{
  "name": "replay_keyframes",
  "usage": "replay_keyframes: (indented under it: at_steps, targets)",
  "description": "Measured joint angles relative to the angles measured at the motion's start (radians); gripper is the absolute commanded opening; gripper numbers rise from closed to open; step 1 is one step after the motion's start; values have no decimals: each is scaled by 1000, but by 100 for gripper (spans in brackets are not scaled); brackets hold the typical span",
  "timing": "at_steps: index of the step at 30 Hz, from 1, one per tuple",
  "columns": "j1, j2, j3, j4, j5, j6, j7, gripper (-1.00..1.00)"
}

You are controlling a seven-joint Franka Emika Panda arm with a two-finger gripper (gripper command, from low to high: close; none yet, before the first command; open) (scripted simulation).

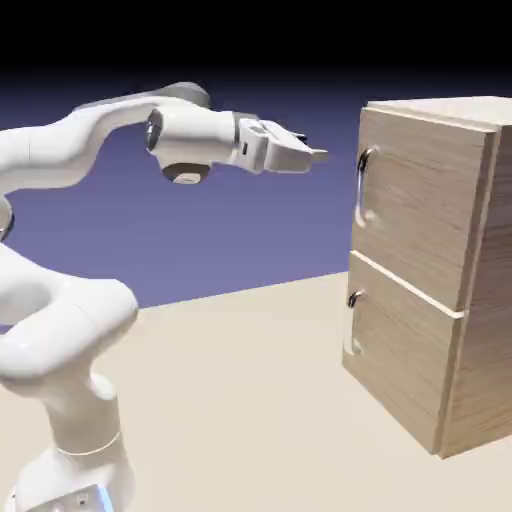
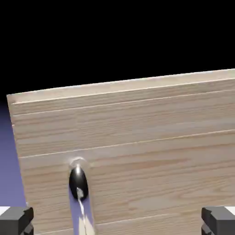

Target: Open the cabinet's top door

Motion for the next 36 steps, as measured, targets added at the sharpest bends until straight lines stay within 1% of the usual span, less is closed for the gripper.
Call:
replay_keyframes:
  at_steps: [15, 17, 21, 22, 24, 36]
  targets:
    - [-301, -225, 318, 96, 652, -90, -315, 0]
    - [-314, -234, 331, 100, 680, -94, -329, 0]
    - [-463, -224, 365, 232, 712, -110, -326, 0]
    - [-471, -224, 367, 240, 714, -111, -326, -100]
    - [-471, -224, 367, 240, 714, -111, -326, -100]
    - [-274, -213, 195, -156, 711, -628, -495, -100]
